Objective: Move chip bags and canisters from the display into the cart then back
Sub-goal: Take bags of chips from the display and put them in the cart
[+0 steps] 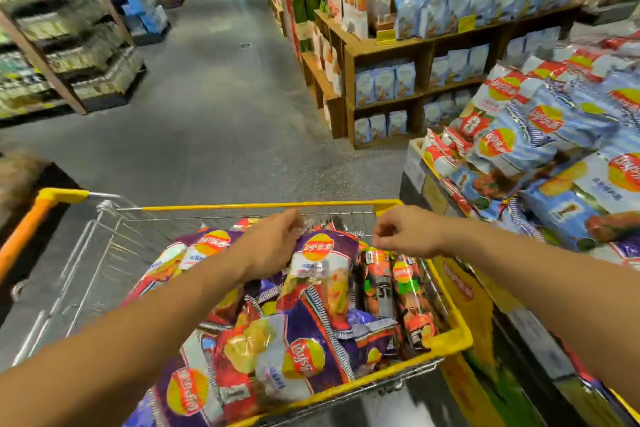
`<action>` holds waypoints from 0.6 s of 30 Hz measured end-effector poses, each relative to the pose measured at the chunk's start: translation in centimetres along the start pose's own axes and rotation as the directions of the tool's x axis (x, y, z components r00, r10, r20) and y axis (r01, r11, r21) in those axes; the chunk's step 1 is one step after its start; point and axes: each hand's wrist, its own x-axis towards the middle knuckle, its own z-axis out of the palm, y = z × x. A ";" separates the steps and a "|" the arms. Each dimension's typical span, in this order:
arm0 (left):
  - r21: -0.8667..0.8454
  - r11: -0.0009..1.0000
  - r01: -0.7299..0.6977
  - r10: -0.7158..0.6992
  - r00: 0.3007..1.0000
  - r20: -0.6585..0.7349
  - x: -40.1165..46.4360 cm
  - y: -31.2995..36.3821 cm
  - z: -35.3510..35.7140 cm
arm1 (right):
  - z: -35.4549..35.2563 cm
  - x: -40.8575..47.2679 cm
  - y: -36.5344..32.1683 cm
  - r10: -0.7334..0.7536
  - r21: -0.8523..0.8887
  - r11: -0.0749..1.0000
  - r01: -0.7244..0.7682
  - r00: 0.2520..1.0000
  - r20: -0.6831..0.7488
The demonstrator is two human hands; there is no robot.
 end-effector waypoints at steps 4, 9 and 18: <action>0.050 0.997 0.051 -0.054 0.997 0.060 -1.5 -5.2 -1.7 | 1.8 4.2 -4.1 -0.030 -0.050 0.998 0.035 0.995 0.098; 0.259 0.929 0.264 -0.217 0.956 -0.198 -2.3 -11.2 -2.5 | 4.4 9.1 -6.3 0.030 -0.171 0.985 -0.026 0.999 0.022; 0.219 0.793 0.568 -0.608 0.760 0.229 -1.6 -18.7 -1.4 | 7.9 12.8 -4.5 0.275 -0.139 0.956 -0.257 0.952 0.131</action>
